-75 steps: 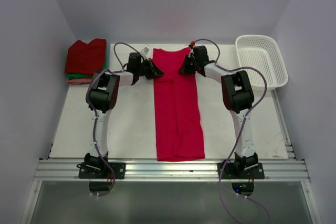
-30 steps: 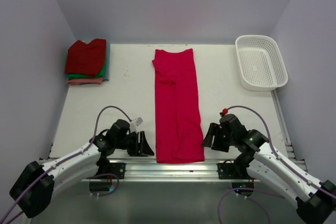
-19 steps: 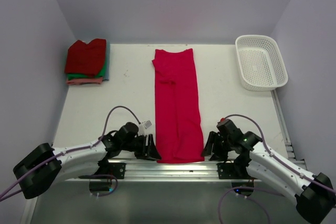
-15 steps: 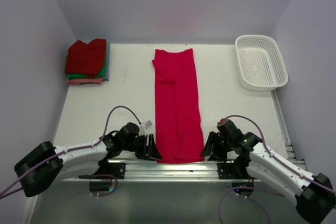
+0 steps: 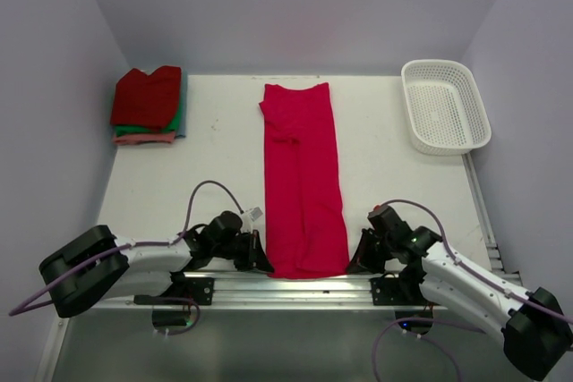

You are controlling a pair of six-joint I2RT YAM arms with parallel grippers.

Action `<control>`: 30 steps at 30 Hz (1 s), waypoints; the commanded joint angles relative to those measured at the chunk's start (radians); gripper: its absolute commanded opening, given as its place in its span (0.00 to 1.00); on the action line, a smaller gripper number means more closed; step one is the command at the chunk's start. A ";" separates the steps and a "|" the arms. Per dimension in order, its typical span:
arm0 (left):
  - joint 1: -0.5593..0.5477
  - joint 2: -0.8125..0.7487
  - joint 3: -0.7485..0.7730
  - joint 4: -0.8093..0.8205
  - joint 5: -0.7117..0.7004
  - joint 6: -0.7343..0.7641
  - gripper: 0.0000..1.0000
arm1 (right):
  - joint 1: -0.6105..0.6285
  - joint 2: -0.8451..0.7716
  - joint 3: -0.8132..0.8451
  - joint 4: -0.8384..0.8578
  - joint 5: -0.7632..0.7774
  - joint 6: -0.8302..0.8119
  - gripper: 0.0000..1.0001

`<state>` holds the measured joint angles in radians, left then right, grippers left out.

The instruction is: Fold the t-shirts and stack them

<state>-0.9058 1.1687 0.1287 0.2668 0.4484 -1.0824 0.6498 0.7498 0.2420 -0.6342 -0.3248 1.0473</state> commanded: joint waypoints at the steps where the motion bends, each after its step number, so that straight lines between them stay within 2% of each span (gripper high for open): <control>1: -0.027 0.008 -0.031 -0.035 -0.036 0.007 0.00 | 0.007 -0.015 0.002 -0.021 0.003 -0.001 0.00; 6: -0.085 -0.093 0.029 -0.084 -0.072 -0.005 0.00 | 0.007 -0.079 0.077 -0.084 0.003 -0.035 0.00; 9: -0.137 -0.181 0.098 -0.188 -0.137 -0.004 0.00 | 0.005 -0.119 0.155 -0.134 0.023 -0.061 0.00; 12: -0.140 -0.263 0.129 -0.257 -0.206 0.004 0.00 | 0.005 -0.142 0.238 -0.165 0.062 -0.099 0.00; 21: -0.140 -0.339 0.276 -0.495 -0.419 0.079 0.00 | 0.005 -0.044 0.377 -0.148 0.165 -0.211 0.00; 24: -0.139 -0.351 0.327 -0.550 -0.548 0.122 0.00 | 0.007 -0.001 0.433 -0.139 0.239 -0.259 0.00; 28: -0.117 -0.343 0.385 -0.548 -0.700 0.214 0.00 | 0.005 0.083 0.502 -0.087 0.322 -0.337 0.00; 30: -0.082 -0.322 0.399 -0.485 -0.700 0.260 0.00 | 0.005 0.149 0.542 -0.055 0.374 -0.363 0.00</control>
<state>-1.0241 0.8345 0.4706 -0.2554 -0.1226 -0.9302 0.6544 0.8295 0.7044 -0.7574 -0.0608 0.7704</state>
